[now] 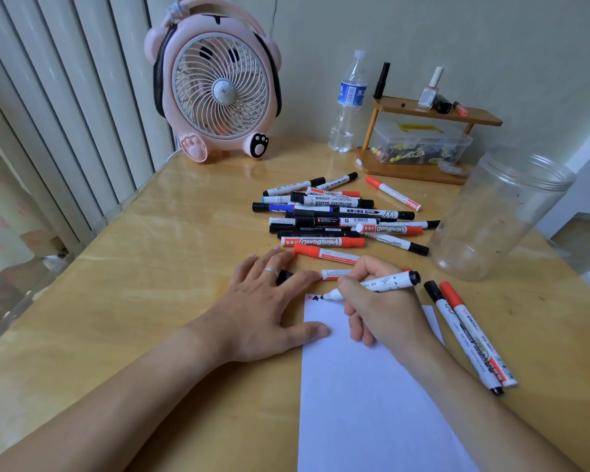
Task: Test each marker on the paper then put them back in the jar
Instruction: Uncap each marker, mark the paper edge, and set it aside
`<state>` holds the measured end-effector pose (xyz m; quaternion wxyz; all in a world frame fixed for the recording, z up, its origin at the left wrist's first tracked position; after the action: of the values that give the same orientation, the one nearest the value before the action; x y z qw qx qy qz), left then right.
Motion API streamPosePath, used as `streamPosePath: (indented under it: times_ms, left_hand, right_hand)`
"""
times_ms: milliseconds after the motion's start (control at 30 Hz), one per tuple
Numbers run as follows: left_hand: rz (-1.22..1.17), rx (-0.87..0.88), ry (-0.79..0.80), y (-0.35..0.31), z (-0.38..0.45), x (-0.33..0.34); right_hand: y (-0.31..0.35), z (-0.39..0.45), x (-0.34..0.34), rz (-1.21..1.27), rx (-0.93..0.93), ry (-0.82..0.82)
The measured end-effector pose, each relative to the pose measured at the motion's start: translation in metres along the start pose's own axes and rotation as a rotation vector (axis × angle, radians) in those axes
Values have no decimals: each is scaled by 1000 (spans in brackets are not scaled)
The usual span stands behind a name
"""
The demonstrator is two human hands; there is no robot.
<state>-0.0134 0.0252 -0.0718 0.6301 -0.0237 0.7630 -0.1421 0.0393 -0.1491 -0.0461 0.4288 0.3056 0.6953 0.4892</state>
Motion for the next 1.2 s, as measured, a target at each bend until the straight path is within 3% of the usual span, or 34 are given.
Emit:
streamPosePath:
  times_ms: [433,567,733,933,1200]
  left_hand:
    - [-48,30,-16,-1,-3,-4]
    - [-271,24,-120,2,-5,-18]
    - [-234,19,-255,12,-1,-20]
    - [-417,60,-417,10,-5,-29]
    - [-416,127,-397,-5,-4,-27]
  right_hand:
    - [-3,0,-3,9,1,-12]
    - [-5,0,-9,89,4,-31]
    - [-5,-1,-9,151,-14,3]
    - [1,-4,-10,189,-146,53]
    - [8,-5,-5,177,-293,152]
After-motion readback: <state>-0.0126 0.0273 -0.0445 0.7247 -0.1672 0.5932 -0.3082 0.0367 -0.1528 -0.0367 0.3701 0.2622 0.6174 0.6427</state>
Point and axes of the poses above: each hand's wrist, its own z-axis towards the middle knuckle, its own x-axis out of the palm, y = z × x, the point moved 5 cm from there along z, towards the middle knuckle, and after that the axes turned 10 degrees about y, right-handed, at the moved point
